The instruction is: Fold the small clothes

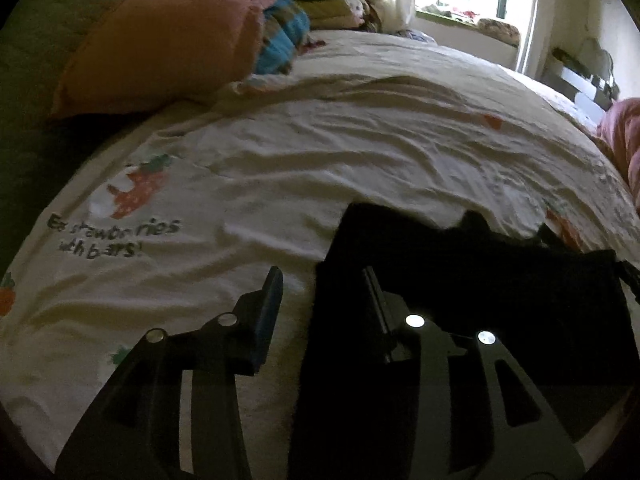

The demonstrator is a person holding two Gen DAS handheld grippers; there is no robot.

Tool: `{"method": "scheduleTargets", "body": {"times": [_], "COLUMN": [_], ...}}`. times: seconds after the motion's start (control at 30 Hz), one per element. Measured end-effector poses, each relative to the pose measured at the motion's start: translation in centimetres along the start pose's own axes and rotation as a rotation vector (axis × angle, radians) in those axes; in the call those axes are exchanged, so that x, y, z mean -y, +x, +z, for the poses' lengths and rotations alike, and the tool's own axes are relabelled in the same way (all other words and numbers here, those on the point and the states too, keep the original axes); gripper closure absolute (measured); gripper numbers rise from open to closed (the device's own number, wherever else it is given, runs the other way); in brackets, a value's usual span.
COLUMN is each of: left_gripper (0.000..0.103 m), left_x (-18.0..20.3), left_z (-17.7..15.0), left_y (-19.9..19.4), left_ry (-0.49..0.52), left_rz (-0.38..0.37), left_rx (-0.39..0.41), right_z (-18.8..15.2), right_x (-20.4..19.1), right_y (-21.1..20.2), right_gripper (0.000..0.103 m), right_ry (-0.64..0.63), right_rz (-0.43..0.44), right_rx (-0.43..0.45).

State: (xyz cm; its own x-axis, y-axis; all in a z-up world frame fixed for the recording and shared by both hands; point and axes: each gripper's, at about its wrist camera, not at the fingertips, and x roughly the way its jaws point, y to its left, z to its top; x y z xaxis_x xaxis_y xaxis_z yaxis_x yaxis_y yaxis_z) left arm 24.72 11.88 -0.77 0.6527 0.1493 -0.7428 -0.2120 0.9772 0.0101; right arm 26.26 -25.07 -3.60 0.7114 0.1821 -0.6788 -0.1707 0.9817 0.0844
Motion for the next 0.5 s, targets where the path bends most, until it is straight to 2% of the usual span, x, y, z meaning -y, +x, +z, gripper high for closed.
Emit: {"method": "scheduleTargets", "body": {"times": [0.07, 0.17, 0.23, 0.3, 0.33, 0.37, 0.4, 0.43, 0.47, 0.5], "left_gripper": [0.068, 0.064, 0.052, 0.048, 0.048, 0.048, 0.054, 0.063, 0.089, 0.099], "left_x": [-0.4, -1.2, -1.2, -0.9, -0.7, -0.6, -0.5, -0.3, 0.0, 0.4], "left_z": [0.0, -0.4, -0.9, -1.4, -1.7, -1.8, -2.0, -2.2, -2.3, -2.3], "left_y": [0.4, 1.7, 2.9, 3.8, 4.0, 4.2, 4.4, 4.4, 4.3, 4.1], "left_ry": [-0.008, -0.033, -0.034, -0.031, -0.035, -0.038, -0.04, -0.041, -0.039, -0.023], "left_rz": [0.002, 0.0, -0.01, -0.036, -0.053, -0.06, -0.062, -0.063, -0.076, -0.061], "left_rx": [-0.016, -0.067, -0.118, -0.151, -0.153, -0.156, -0.16, -0.153, -0.14, -0.131], "right_z": [-0.1, 0.0, -0.1, -0.5, -0.7, -0.9, -1.1, -1.0, -1.0, -1.0], "right_x": [0.6, 1.7, 2.4, 2.7, 2.8, 2.9, 2.8, 2.6, 2.3, 2.1], "right_y": [0.1, 0.9, 1.6, 2.3, 2.6, 2.7, 2.7, 2.4, 1.9, 1.6], "right_gripper": [0.051, 0.049, 0.049, 0.049, 0.056, 0.069, 0.075, 0.088, 0.093, 0.093], "right_ry": [0.006, 0.036, 0.05, 0.063, 0.073, 0.079, 0.081, 0.078, 0.062, 0.054], "right_rz": [-0.009, -0.029, -0.031, -0.022, -0.002, 0.016, 0.036, 0.035, 0.022, 0.016], "right_rx": [-0.003, -0.045, -0.084, -0.109, -0.119, -0.122, -0.119, -0.104, -0.078, -0.062]}}
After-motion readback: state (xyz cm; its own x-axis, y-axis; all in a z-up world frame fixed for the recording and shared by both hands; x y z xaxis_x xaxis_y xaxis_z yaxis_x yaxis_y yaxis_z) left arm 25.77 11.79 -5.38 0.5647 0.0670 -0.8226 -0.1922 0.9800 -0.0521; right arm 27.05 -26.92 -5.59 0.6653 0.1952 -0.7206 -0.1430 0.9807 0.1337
